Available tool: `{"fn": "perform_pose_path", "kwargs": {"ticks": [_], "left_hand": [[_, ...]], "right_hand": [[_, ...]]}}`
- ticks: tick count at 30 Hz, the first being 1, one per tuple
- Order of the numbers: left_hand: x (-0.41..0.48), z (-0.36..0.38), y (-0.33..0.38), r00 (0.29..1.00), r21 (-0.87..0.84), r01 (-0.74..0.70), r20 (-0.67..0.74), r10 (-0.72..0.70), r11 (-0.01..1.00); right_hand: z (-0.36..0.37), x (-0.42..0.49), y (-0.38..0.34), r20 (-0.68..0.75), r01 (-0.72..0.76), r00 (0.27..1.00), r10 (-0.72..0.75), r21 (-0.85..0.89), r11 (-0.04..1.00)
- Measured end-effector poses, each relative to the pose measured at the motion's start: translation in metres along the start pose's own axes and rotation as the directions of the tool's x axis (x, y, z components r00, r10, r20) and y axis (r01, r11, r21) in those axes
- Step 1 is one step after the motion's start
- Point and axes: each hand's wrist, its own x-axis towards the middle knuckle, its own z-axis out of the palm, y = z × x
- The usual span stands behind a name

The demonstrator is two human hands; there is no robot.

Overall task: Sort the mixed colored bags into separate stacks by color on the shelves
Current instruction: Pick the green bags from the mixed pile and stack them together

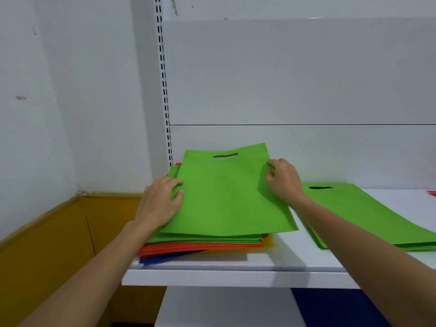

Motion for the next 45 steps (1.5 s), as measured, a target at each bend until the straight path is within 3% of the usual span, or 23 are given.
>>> {"fn": "perform_pose_path", "kwargs": {"ticks": [5, 22, 28, 33, 37, 45], "left_hand": [[0.012, 0.013, 0.056, 0.994, 0.022, -0.106, 0.023, 0.106, 0.994], [0.042, 0.103, 0.241, 0.978, -0.01, -0.204, 0.035, 0.204, 0.979], [0.027, 0.137, 0.268, 0.97, 0.051, -0.123, 0.215, 0.109, 0.991], [0.007, 0.164, 0.265, 0.928, 0.114, -0.094, 0.37, 0.045, 0.989], [0.002, 0.172, 0.262, 0.921, 0.049, -0.036, 0.39, 0.014, 0.998], [0.012, 0.173, 0.273, 0.91, -0.122, 0.219, 0.383, -0.158, 0.968]], "right_hand": [[-0.046, 0.015, 0.042, 0.013, 0.04, 0.999, -0.04, -0.052, 0.998], [-0.145, 0.043, 0.233, -0.011, -0.013, 1.0, 0.011, -0.164, 0.986], [-0.125, 0.036, 0.27, 0.125, -0.071, 0.987, 0.098, -0.208, 0.976], [-0.093, 0.02, 0.298, 0.303, -0.13, 0.932, 0.198, -0.231, 0.964], [-0.071, 0.013, 0.313, 0.404, -0.16, 0.877, 0.259, -0.264, 0.951], [-0.069, 0.02, 0.31, 0.424, -0.257, 0.848, 0.318, -0.195, 0.946]]}}
